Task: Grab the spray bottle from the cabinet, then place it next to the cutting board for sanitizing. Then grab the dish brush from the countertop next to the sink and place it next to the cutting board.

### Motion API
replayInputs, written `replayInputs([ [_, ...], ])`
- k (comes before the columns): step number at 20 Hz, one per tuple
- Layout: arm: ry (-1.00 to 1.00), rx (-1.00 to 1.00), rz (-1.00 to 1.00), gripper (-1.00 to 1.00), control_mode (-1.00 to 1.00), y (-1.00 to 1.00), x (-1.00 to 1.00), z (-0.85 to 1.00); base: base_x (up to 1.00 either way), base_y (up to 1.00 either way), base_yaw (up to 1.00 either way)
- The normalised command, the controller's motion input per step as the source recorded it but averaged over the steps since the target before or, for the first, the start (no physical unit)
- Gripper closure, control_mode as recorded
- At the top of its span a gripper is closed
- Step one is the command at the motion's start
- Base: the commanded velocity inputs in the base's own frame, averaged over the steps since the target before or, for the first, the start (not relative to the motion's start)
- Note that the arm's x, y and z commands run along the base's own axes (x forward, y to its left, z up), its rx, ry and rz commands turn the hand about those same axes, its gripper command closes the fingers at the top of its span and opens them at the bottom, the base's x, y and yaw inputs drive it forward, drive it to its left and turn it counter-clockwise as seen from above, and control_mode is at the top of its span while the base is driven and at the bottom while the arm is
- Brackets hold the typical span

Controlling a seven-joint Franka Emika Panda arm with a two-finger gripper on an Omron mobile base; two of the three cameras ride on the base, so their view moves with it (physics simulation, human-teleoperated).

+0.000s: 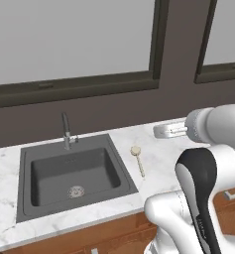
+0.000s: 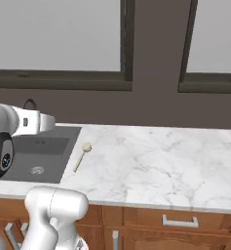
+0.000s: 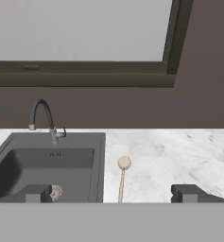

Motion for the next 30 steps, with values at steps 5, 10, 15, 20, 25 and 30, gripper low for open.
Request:
replayInputs([
  [5,0.00,0.00,0.00,-1.00,1.00,0.00,0.00,0.00,0.32,-0.18,0.16],
  [10,0.04,0.00,0.08,-1.00,-1.00,-0.07,0.33,-0.20,0.07,-0.03,0.03],
  [15,0.19,0.00,0.00,-1.00,-1.00,0.01,0.76,-0.64,0.00,0.00,0.00],
  [20,0.23,0.00,0.00,-1.00,-1.00,0.07,0.86,-0.68,0.00,0.00,0.00],
  [25,0.27,0.00,0.00,-1.00,-1.00,0.00,0.76,-0.65,0.00,0.00,0.00],
  [30,0.23,0.00,0.00,-1.00,-1.00,0.00,0.63,-0.63,0.00,0.00,0.00],
])
